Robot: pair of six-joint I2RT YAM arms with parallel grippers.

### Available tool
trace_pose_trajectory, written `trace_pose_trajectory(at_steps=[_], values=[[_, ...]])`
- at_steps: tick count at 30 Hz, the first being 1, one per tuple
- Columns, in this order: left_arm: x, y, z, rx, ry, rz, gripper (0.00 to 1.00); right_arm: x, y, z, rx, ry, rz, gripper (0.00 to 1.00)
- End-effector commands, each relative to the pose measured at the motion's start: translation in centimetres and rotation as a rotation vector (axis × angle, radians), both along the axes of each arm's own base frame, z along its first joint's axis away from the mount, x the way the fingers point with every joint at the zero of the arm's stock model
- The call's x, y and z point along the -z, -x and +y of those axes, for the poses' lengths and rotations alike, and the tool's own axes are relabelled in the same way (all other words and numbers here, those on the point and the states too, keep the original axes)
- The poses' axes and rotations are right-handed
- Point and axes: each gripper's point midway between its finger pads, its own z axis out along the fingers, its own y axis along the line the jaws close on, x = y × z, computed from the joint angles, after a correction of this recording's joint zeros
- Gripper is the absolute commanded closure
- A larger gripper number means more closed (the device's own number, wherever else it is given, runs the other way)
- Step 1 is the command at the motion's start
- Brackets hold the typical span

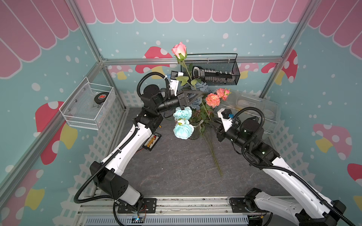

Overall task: Pick out pink flowers from the vase
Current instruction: Place the flower at the center of the board.

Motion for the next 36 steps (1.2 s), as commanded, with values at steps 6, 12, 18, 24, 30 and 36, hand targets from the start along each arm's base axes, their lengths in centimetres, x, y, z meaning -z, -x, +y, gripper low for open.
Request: trace_pose_trajectory(at_steps=[6, 12, 18, 24, 30, 36], values=[[-0.6, 0.1, 0.2, -0.027, -0.034, -0.04, 0.87, -1.5, 0.4, 0.6, -0.035, -0.024, -0.016, 1.0], [-0.1, -2.6, 3.2, -0.306, -0.162, -0.108, 0.01, -2.7, -0.1, -1.4, 0.077, -0.064, -0.041, 1.0], [-0.1, -5.2, 11.1, -0.809, -0.311, -0.162, 0.01, -1.9, -1.8, -8.9, 0.502, -0.089, -0.007, 1.0], [-1.9, -2.9, 14.2, -1.001, -0.305, -0.256, 0.01, 3.7, -4.8, -12.9, 0.75, 0.008, 0.207, 1.0], [-4.1, 0.5, 10.6, -0.967, -0.33, -0.42, 0.01, 9.2, -6.5, -15.2, 0.812, -0.028, 0.361, 1.0], [-6.8, 3.7, 8.1, -0.92, -0.27, -0.558, 0.01, 14.2, -6.9, -15.1, 0.805, 0.007, 0.468, 1.0]])
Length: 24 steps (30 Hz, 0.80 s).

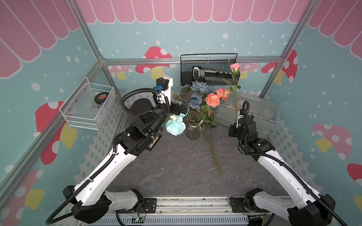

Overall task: Pick out pink flowers from the vase
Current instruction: Place the flower at the center of the board.

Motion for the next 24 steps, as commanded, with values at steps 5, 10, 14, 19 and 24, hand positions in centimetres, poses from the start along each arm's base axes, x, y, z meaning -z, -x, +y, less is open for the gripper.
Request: trace_pose_trajectory(at_steps=[5, 10, 14, 19, 24], values=[[-5.0, 3.5, -2.0, 0.065, -0.036, -0.2, 0.01, 7.1, -0.6, 4.0, -0.169, -0.089, 0.182, 1.0], [-7.0, 4.3, -3.9, 0.106, -0.077, -0.253, 0.01, 11.2, -0.4, 7.0, -0.309, -0.142, 0.28, 1.0], [-6.9, 4.4, -6.3, 0.176, -0.113, -0.227, 0.01, 14.0, 0.1, 8.9, -0.387, -0.142, 0.354, 1.0], [-1.9, 2.3, -11.1, 0.236, -0.204, -0.104, 0.01, 17.6, 0.4, 9.4, -0.397, -0.142, 0.463, 1.0], [4.8, -0.4, -15.3, 0.221, -0.269, 0.035, 0.01, 19.7, 0.5, 9.1, -0.37, -0.132, 0.514, 1.0]])
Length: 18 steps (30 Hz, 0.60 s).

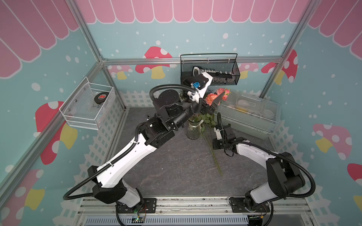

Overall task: Pick out pink flowers from the vase
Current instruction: Place the flower at the center of the board.

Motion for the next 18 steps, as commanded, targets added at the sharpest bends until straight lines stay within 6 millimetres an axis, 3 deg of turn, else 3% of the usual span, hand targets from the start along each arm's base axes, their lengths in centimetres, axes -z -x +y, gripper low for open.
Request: trace_pose_trajectory(at_steps=[1, 7, 11, 16, 18], values=[[6.8, -2.1, -3.0, -0.042, -0.112, 0.119, 0.01, 0.6, 0.1, 0.1, 0.006, -0.003, 0.007, 1.0], [12.1, -3.3, -6.7, -0.162, -0.189, 0.123, 0.01, 1.9, 0.3, -0.2, 0.03, 0.0, 0.031, 0.98], [15.6, -5.2, -7.1, -0.278, -0.198, 0.158, 0.01, 1.6, 0.3, -0.3, 0.04, -0.001, 0.023, 0.65], [19.3, -8.6, -5.1, -0.346, -0.129, 0.188, 0.03, -0.7, 0.6, -1.4, 0.08, 0.004, -0.058, 0.37], [20.5, -10.1, -4.0, -0.337, -0.065, 0.188, 0.04, -1.8, 0.8, -1.9, 0.096, 0.001, -0.091, 0.07]])
